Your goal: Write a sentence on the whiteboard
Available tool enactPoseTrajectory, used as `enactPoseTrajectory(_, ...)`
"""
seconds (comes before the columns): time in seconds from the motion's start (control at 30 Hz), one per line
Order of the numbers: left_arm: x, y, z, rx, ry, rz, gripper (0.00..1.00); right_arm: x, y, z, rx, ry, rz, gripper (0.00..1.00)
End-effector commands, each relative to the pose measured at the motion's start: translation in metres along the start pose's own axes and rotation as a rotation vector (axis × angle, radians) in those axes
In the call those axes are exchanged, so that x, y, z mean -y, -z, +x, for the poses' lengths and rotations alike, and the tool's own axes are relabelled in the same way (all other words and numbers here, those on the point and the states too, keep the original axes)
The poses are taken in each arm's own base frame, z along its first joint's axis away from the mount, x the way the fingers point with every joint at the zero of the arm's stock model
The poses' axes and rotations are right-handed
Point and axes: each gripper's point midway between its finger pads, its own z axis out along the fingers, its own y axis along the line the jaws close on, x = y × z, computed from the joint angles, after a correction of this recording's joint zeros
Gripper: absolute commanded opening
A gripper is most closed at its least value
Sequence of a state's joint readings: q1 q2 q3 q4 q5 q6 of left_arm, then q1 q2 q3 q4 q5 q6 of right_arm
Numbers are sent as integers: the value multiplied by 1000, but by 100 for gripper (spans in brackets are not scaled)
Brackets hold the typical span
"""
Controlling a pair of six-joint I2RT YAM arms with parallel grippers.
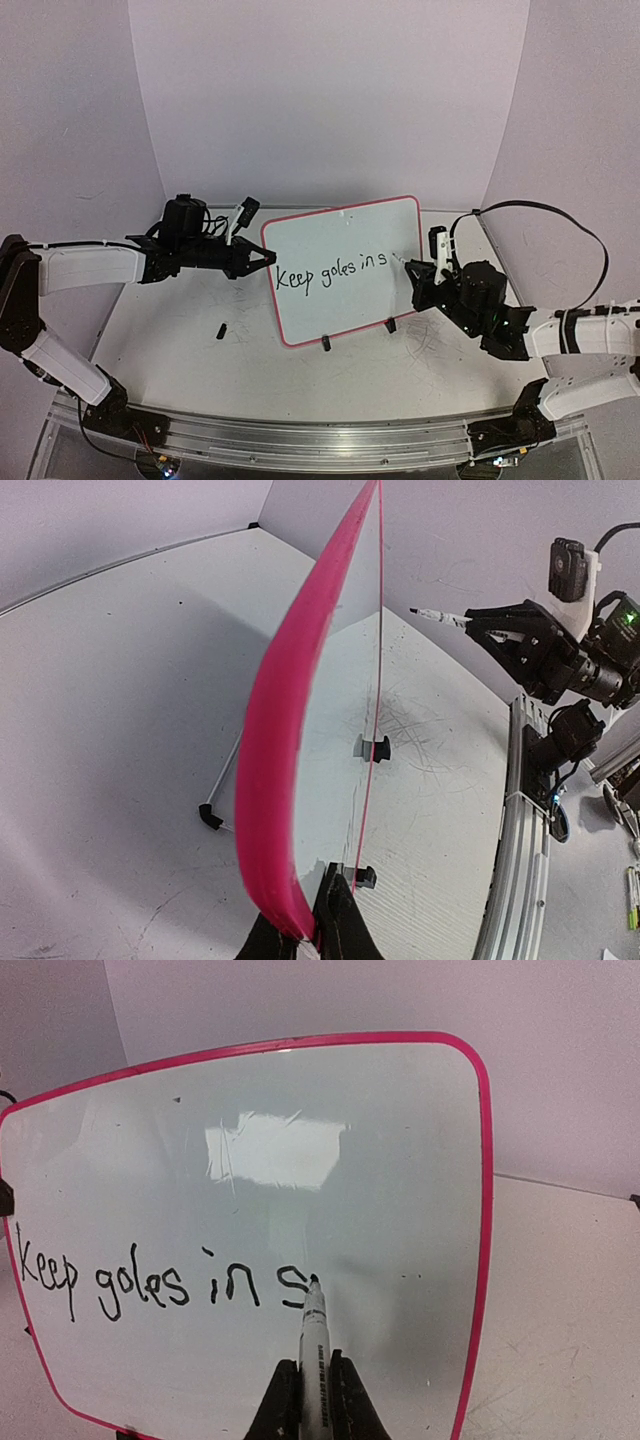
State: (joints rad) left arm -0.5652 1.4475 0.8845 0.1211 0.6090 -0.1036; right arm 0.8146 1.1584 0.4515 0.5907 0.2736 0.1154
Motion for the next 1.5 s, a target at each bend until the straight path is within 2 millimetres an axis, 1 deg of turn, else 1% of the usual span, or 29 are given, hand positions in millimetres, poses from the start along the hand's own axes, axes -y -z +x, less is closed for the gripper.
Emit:
enactPoseTrajectory(0.0, -34, 7, -20, 39, -107, -190, 0, -12, -6, -15, 35, 1, -49, 0)
enactPoseTrajectory(0.3, -34, 7, -18, 36, -106, -190, 0, -17, -11, -8, 1, 4, -68, 0)
enactPoseTrajectory(0.47, -34, 8, -19, 39, -107, -190, 0, -19, -11, -11, 5, 2, -72, 0)
enactPoseTrajectory(0.87, -33, 8, -19, 39, -107, -187, 0, -14, -12, -7, -4, -7, -50, 0)
enactPoseTrajectory(1.17, -34, 6, -17, 36, -95, -186, 0, -19, -14, -7, -7, -2, -67, 0)
enactPoseTrajectory(1.33, -34, 6, -18, 38, -96, -188, 0, -17, -14, -4, -15, 2, -63, 0)
enactPoseTrajectory(1.47, -34, 5, -18, 36, -92, -184, 0, -17, -13, -6, -9, 1, -63, 0)
